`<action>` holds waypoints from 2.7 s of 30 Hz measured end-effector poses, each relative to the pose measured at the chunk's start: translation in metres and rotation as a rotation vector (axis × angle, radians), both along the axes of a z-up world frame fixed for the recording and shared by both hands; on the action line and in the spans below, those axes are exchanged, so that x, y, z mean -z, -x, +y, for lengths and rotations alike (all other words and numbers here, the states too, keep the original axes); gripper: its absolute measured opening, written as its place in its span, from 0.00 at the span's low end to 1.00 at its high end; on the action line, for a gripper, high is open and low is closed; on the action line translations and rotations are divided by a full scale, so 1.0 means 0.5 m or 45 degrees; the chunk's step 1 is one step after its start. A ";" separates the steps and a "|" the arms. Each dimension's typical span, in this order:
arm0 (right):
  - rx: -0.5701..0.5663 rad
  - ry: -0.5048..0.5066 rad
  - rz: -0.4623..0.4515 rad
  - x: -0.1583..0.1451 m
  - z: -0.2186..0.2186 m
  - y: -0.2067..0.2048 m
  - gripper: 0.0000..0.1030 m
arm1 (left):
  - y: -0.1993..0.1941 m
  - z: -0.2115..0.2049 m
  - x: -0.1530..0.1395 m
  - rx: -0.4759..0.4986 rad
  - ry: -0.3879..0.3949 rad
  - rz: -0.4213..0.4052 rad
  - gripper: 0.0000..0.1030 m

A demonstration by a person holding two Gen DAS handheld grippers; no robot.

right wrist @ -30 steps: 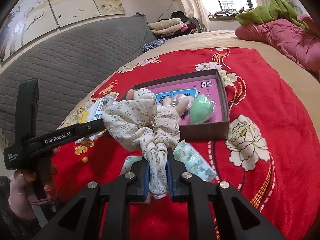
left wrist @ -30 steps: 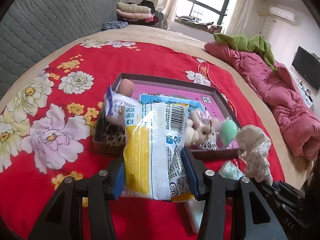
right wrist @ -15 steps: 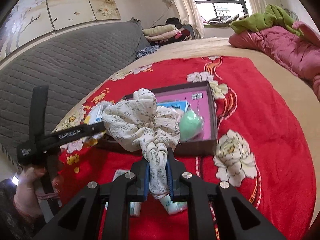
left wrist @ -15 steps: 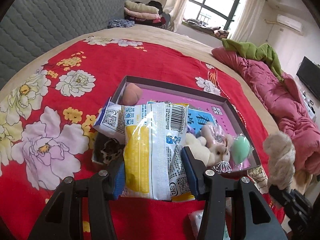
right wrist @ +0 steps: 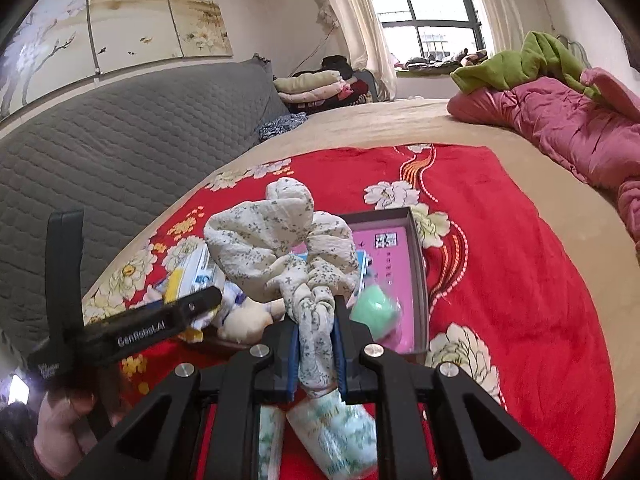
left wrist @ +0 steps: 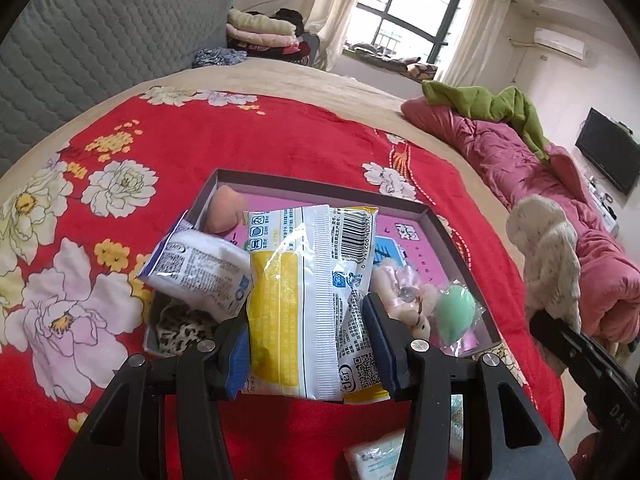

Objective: Organize soft objects
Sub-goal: 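Carry the snack bag over the box with the left tool while the right tool carries the floral cloth, then lower the snack bag into the box with the left tool while the right tool drops the floral cloth in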

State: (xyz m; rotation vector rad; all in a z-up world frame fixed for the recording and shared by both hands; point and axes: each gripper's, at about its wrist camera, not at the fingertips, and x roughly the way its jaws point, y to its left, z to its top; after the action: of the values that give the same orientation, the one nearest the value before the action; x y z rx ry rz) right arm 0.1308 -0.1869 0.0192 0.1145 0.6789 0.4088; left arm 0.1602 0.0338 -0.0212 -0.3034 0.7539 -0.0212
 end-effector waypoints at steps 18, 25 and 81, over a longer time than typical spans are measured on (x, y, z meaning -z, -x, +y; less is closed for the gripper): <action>0.037 0.027 -0.032 -0.020 0.037 -0.047 0.14 | -0.027 -0.005 0.017 0.058 -0.008 0.026 0.51; 0.024 0.049 -0.031 -0.015 0.049 -0.058 0.14 | -0.034 -0.007 0.022 0.068 -0.003 0.033 0.51; 0.054 0.168 0.016 0.037 0.033 -0.053 0.56 | -0.045 0.030 0.037 0.056 0.079 0.053 0.52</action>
State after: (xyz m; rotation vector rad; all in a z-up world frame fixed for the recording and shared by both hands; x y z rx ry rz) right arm 0.1572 -0.1702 0.0009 0.0068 0.7126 0.3217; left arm 0.1830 0.0486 -0.0395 -0.3470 0.8021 -0.0802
